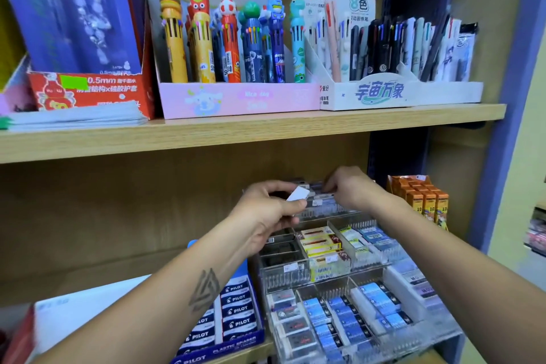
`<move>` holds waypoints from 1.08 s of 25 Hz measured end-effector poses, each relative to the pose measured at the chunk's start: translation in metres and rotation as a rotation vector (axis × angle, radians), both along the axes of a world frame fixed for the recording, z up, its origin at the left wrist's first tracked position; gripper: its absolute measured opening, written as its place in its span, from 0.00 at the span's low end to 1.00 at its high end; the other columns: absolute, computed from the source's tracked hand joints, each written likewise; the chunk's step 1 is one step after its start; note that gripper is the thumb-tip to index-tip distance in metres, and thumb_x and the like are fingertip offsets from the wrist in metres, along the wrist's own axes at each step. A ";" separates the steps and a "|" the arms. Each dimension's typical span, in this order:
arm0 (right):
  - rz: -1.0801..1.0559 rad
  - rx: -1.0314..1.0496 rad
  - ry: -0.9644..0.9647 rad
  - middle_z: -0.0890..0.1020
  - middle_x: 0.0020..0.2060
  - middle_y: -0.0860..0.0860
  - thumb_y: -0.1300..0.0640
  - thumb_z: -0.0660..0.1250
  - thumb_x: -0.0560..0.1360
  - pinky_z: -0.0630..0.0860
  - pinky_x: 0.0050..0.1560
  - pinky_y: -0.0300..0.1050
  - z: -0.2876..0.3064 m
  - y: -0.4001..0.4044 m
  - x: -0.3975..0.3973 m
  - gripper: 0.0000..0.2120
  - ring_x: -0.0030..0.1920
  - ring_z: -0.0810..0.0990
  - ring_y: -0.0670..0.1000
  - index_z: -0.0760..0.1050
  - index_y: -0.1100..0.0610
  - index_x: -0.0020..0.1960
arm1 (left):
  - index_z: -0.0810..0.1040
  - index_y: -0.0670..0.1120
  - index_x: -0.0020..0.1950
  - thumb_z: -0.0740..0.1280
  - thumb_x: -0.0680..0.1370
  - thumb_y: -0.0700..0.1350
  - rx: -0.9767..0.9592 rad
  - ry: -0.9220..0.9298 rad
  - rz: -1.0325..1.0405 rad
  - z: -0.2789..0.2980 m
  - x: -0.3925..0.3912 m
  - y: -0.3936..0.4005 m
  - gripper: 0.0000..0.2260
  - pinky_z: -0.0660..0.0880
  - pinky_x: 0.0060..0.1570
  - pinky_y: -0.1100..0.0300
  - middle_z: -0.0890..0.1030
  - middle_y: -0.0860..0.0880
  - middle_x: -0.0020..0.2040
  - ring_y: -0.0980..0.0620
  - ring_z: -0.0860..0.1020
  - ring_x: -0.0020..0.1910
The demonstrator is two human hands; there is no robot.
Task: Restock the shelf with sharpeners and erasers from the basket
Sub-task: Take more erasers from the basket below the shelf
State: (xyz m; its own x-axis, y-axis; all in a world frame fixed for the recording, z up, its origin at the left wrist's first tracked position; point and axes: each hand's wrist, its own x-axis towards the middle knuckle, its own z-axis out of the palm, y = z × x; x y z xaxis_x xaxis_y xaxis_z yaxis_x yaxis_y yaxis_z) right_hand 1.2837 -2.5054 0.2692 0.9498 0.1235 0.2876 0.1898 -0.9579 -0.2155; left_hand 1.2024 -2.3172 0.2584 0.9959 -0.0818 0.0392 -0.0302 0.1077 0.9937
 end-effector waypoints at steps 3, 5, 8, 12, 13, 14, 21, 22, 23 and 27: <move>0.195 0.185 -0.052 0.83 0.59 0.52 0.71 0.63 0.73 0.78 0.60 0.45 0.005 -0.001 -0.011 0.24 0.58 0.81 0.51 0.80 0.52 0.63 | 0.82 0.40 0.55 0.76 0.69 0.30 0.062 -0.044 0.048 0.000 0.002 -0.002 0.16 0.78 0.32 0.61 0.82 0.45 0.36 0.51 0.80 0.32; 0.482 0.431 0.013 0.84 0.55 0.53 0.72 0.67 0.72 0.79 0.56 0.40 0.007 -0.001 -0.030 0.23 0.54 0.83 0.48 0.79 0.55 0.63 | 0.81 0.39 0.53 0.77 0.68 0.30 0.133 -0.062 0.097 0.001 0.005 -0.005 0.16 0.77 0.33 0.60 0.81 0.45 0.37 0.50 0.79 0.32; 0.654 0.434 -0.008 0.84 0.52 0.51 0.67 0.75 0.71 0.79 0.54 0.39 0.009 -0.001 -0.044 0.17 0.52 0.83 0.48 0.82 0.59 0.59 | 0.77 0.38 0.56 0.77 0.68 0.31 0.112 -0.044 0.123 0.010 0.010 -0.011 0.19 0.78 0.34 0.60 0.82 0.42 0.43 0.51 0.78 0.30; 0.300 0.278 -0.196 0.83 0.48 0.48 0.56 0.76 0.72 0.76 0.48 0.42 0.013 -0.014 -0.026 0.15 0.49 0.82 0.48 0.83 0.53 0.58 | 0.77 0.42 0.60 0.75 0.73 0.39 0.413 -0.257 0.186 0.019 0.029 -0.008 0.16 0.80 0.53 0.53 0.84 0.47 0.46 0.48 0.83 0.46; 0.194 0.282 -0.212 0.82 0.47 0.48 0.55 0.76 0.72 0.73 0.46 0.39 0.013 -0.018 -0.022 0.16 0.47 0.80 0.48 0.82 0.53 0.59 | 0.79 0.44 0.60 0.71 0.76 0.42 0.646 -0.359 0.225 0.021 0.031 -0.004 0.13 0.78 0.56 0.55 0.83 0.49 0.50 0.48 0.82 0.52; 0.136 0.302 -0.204 0.81 0.46 0.48 0.55 0.76 0.72 0.71 0.45 0.38 0.013 -0.021 -0.019 0.16 0.46 0.79 0.48 0.82 0.53 0.59 | 0.80 0.46 0.60 0.67 0.78 0.43 0.855 -0.444 0.260 0.021 0.029 -0.001 0.11 0.77 0.57 0.57 0.83 0.50 0.54 0.48 0.81 0.55; 0.109 0.398 -0.180 0.84 0.43 0.49 0.56 0.79 0.69 0.79 0.48 0.43 0.002 -0.006 -0.008 0.09 0.45 0.82 0.49 0.85 0.53 0.49 | 0.79 0.47 0.62 0.61 0.80 0.44 1.301 -0.647 0.155 -0.005 0.029 0.017 0.13 0.76 0.57 0.48 0.78 0.48 0.62 0.43 0.78 0.59; 0.038 0.350 -0.242 0.85 0.45 0.50 0.56 0.78 0.70 0.79 0.50 0.42 0.003 -0.009 -0.004 0.09 0.47 0.82 0.50 0.85 0.54 0.50 | 0.78 0.47 0.66 0.61 0.80 0.45 1.312 -0.669 0.138 -0.005 0.032 0.016 0.15 0.75 0.61 0.48 0.76 0.48 0.66 0.43 0.76 0.63; -0.029 0.288 -0.290 0.85 0.48 0.51 0.56 0.76 0.71 0.78 0.51 0.42 0.005 -0.012 0.000 0.09 0.49 0.82 0.51 0.85 0.54 0.51 | 0.75 0.47 0.69 0.60 0.81 0.46 1.329 -0.675 0.113 -0.004 0.034 0.012 0.17 0.73 0.64 0.48 0.72 0.48 0.71 0.44 0.74 0.66; -0.064 0.103 -0.249 0.85 0.50 0.51 0.58 0.75 0.71 0.80 0.52 0.45 0.004 -0.011 0.012 0.06 0.50 0.83 0.54 0.84 0.53 0.48 | 0.73 0.44 0.70 0.58 0.82 0.50 1.423 -0.578 0.013 0.000 0.043 -0.006 0.19 0.73 0.64 0.50 0.72 0.45 0.71 0.42 0.74 0.66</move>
